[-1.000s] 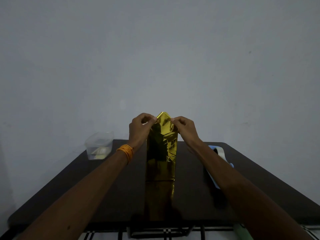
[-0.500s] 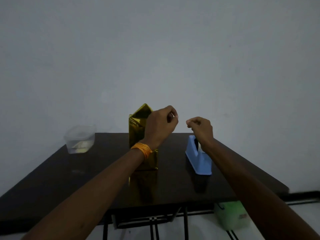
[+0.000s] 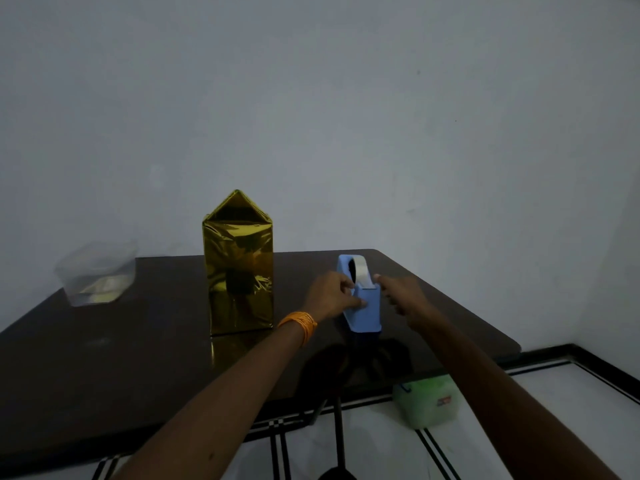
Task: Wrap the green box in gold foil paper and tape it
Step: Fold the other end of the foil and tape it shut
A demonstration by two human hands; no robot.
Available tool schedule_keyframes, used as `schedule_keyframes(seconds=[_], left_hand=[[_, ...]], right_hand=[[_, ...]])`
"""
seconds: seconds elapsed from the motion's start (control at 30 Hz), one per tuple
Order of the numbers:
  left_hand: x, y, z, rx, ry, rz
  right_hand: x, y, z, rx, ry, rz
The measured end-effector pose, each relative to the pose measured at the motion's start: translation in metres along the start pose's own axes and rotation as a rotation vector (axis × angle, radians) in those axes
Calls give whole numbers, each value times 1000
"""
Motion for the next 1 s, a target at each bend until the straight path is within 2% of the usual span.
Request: schedule_keyframes(seconds=[0.17,0.47,0.57,0.77,1.0], left_hand=[[14,-8,11,-8,88,-8],[14,-7,12,25,112,-32],[16,-5,13,21,131,-37],[18,-4,14,-7,114,-34],[19,-6,15,-7,103,-28]], right_hand=[[15,1,-8,101,-189,58],[17,-9,-8,196,-197,41],[15,-11,0,152,-167,-9],[13,-11,28,-95,-34,-106],[2,2,35,-129,-32,-152]])
Point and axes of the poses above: each hand's wrist, its own y-axis away from the middle knuckle, its own x-axis out of the palm, z = x × y, the point moved 10 cm from there along -y, towards the middle knuckle, and after that the axes turned 7 degrees about -x, right-handed, at the moved point
